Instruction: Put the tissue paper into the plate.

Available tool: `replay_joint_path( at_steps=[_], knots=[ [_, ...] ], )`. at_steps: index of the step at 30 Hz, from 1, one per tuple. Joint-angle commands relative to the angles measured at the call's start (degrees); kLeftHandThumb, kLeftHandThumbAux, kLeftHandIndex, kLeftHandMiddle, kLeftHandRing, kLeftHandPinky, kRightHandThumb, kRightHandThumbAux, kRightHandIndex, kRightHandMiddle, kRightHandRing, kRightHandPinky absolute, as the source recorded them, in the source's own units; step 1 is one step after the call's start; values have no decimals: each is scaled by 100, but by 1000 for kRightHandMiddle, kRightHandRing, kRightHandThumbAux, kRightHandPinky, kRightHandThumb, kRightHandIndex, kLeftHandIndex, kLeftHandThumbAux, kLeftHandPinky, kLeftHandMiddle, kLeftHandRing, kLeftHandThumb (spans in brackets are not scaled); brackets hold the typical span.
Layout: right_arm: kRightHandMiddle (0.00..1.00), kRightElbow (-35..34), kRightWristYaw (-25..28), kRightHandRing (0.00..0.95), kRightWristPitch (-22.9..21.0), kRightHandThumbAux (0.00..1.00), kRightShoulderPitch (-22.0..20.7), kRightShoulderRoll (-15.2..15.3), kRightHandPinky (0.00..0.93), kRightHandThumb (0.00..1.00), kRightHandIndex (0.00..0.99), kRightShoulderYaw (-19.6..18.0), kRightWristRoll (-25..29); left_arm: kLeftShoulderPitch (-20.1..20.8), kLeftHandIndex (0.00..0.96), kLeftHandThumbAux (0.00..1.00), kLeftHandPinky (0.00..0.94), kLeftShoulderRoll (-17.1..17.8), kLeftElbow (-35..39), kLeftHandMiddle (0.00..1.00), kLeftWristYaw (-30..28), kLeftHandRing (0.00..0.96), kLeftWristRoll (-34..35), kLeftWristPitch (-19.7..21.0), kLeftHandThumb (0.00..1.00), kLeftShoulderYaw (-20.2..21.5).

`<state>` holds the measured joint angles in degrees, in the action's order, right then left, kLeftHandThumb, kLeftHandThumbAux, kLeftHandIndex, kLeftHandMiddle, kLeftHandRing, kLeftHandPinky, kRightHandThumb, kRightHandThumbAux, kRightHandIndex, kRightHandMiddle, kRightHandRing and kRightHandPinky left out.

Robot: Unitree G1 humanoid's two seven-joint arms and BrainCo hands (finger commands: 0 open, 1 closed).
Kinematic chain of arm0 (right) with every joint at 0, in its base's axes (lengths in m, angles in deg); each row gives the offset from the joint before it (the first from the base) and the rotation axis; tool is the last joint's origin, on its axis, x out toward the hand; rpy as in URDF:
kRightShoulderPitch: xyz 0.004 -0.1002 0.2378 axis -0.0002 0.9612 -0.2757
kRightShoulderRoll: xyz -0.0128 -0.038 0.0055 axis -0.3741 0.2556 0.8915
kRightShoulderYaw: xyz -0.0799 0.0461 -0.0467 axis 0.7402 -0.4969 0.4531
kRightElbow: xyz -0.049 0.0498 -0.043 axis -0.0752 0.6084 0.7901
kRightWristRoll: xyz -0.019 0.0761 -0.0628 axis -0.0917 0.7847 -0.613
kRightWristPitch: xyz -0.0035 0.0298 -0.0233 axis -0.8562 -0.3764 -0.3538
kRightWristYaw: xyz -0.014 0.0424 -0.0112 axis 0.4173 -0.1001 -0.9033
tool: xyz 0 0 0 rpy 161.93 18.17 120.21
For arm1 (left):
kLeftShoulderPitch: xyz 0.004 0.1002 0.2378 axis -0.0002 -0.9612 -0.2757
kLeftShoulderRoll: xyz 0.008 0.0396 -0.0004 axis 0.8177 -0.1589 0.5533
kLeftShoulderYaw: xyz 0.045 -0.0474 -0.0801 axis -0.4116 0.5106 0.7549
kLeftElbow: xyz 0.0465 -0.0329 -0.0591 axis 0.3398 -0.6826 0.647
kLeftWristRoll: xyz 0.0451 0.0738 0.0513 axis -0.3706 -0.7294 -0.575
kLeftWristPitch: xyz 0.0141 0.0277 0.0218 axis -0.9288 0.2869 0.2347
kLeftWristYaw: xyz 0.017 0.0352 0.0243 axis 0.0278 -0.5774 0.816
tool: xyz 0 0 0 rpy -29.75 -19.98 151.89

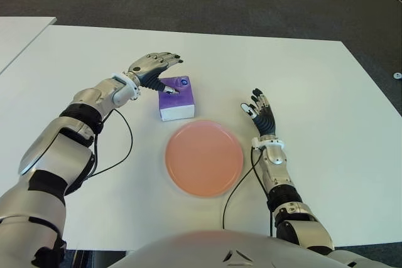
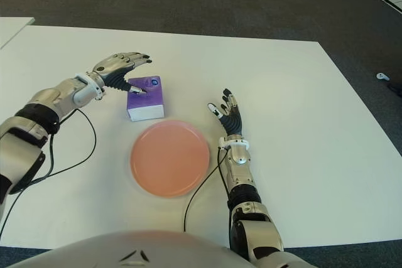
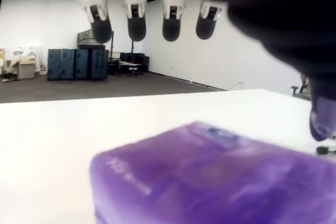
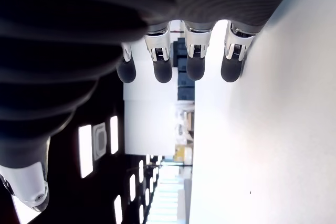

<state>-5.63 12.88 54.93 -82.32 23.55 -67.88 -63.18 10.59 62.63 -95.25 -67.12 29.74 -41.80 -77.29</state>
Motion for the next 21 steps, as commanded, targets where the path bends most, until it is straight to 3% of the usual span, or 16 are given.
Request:
replay_joint_path(
  at_steps=[1,13,21],
  knots=[
    [0,707,34,0,-339,593,638,-68,0,13,0,2,11,-457,0,435,0,144,464,0,-583,0,322,-89,54,198],
    [0,782,59,0,-339,589,614,-26,0,7,0,13,-5,-1037,0,425,0,249,1435,0,-1738,0,1306,-136,66,814],
    [0,848,110,0,-338,583,605,17,0,8,0,29,-24,-1568,0,414,0,348,2418,0,-2666,0,2012,322,70,1183]
  ],
)
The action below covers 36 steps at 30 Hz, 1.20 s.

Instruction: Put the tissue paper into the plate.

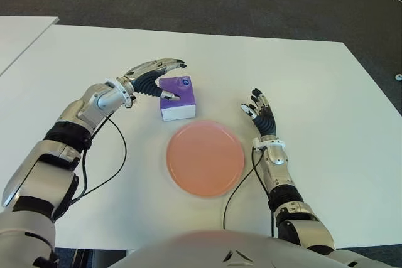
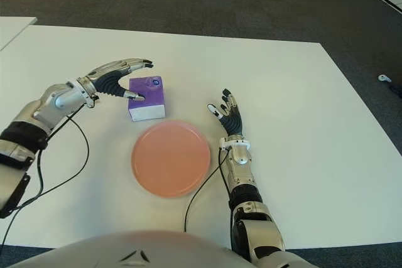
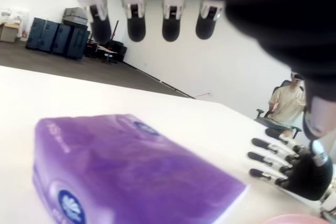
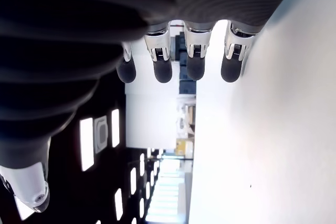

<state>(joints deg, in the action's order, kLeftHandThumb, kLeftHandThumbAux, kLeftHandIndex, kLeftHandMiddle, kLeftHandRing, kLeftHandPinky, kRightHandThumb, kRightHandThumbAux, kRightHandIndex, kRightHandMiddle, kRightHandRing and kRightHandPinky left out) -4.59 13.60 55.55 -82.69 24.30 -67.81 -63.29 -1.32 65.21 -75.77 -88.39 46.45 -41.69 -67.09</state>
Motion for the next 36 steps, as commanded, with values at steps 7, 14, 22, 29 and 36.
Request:
replay_joint_path(
  at_steps=[7,14,22,29,36],
  knots=[
    [0,812,95,0,-349,581,632,-40,0,6,0,11,3,-717,0,415,0,89,1175,0,-997,0,552,758,81,383],
    [0,895,132,0,-341,579,606,-38,0,10,0,-16,33,-976,0,403,0,66,1563,0,-1168,0,508,1060,92,488],
    [0,940,136,0,-338,577,581,-45,0,15,0,-41,52,-900,0,388,0,31,1167,0,-538,0,-309,769,86,353],
    [0,912,112,0,-338,576,594,-56,0,23,0,-38,38,-676,0,378,0,-11,605,0,572,0,-1318,396,77,144],
    [0,887,98,0,-331,579,606,-74,0,24,0,-34,37,-355,0,374,0,-10,110,0,1690,0,-2359,399,48,-240]
  ],
)
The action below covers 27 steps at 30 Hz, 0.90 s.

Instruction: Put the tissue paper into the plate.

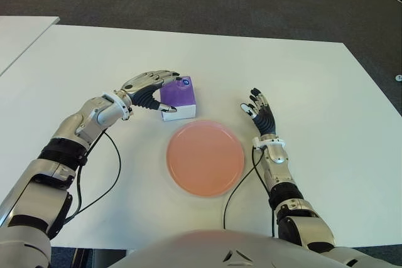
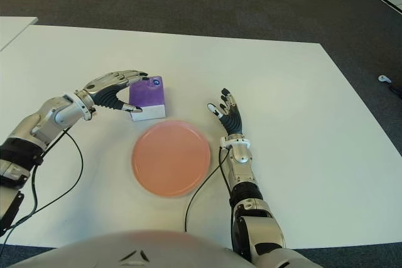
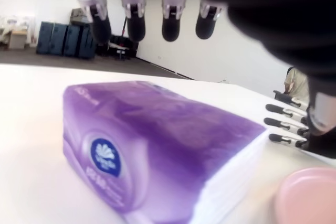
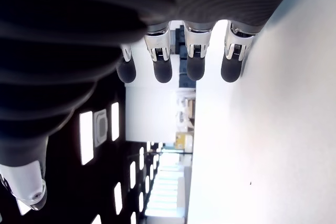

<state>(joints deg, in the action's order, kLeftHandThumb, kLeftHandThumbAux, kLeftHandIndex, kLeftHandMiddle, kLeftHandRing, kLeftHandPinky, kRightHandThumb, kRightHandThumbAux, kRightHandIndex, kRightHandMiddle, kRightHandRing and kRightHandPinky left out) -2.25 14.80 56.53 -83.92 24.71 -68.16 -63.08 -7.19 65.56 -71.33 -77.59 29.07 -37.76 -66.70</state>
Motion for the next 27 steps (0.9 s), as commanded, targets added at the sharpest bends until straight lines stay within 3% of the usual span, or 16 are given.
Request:
replay_joint_path(
  at_steps=[1,8,12,27],
  knots=[
    [0,651,-23,0,-426,580,730,-116,0,25,0,1,16,288,0,374,0,-51,-418,0,766,0,-754,26,38,-345],
    [0,665,-47,0,-424,582,718,-133,0,26,0,12,4,615,0,379,0,-126,-960,0,1586,0,-1334,166,10,-709],
    [0,569,-66,0,-457,581,758,-157,0,26,0,43,-15,852,0,379,0,-214,-1318,0,2280,0,-1784,457,3,-999],
    [0,435,-88,0,-486,583,827,-205,0,22,0,112,-39,1370,0,372,0,-414,-2182,0,3674,0,-2216,861,0,-1587]
  ],
)
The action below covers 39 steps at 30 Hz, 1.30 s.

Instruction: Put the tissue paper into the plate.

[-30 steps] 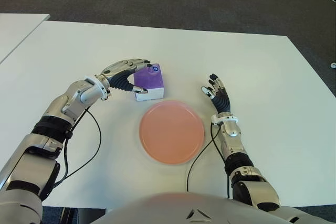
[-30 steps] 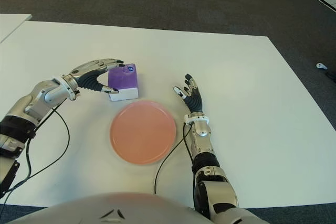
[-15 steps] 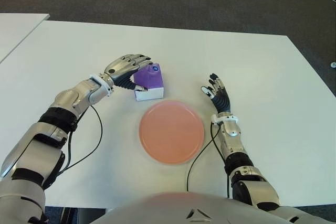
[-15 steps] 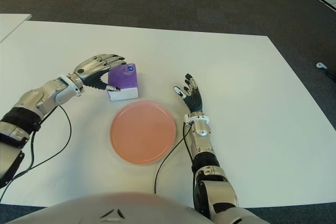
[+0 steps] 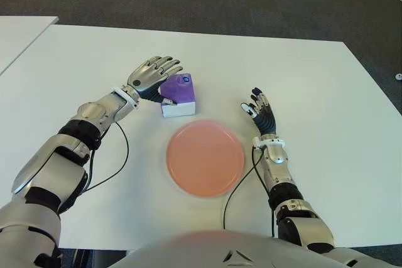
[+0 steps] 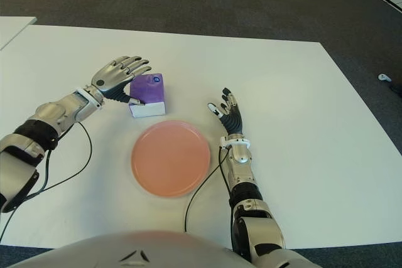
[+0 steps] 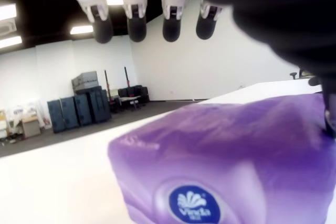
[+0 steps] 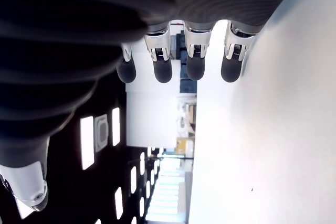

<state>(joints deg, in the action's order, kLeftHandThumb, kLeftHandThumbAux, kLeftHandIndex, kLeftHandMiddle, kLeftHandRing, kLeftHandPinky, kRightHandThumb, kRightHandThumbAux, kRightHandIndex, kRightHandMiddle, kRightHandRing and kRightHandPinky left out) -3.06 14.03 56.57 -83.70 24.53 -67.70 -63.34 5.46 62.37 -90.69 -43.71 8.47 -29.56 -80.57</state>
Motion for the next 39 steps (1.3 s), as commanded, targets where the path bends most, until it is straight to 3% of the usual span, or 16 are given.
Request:
replay_joint_path(
  at_steps=[1,11,21,39],
  knots=[
    [0,517,-13,0,-495,582,804,-189,0,19,0,68,-13,119,0,369,0,-95,-271,0,329,0,-140,21,0,-219],
    [0,488,-44,0,-506,577,812,-209,0,18,0,85,-20,159,0,360,0,-72,-258,0,301,0,62,-240,0,-287],
    [0,453,-50,0,-529,572,824,-216,0,24,0,104,-22,127,0,380,0,6,-205,0,-207,0,439,-738,0,-231],
    [0,458,9,0,-554,567,821,-195,0,31,0,99,16,-245,0,388,0,267,494,0,-1098,0,1089,-1232,7,72]
  ],
)
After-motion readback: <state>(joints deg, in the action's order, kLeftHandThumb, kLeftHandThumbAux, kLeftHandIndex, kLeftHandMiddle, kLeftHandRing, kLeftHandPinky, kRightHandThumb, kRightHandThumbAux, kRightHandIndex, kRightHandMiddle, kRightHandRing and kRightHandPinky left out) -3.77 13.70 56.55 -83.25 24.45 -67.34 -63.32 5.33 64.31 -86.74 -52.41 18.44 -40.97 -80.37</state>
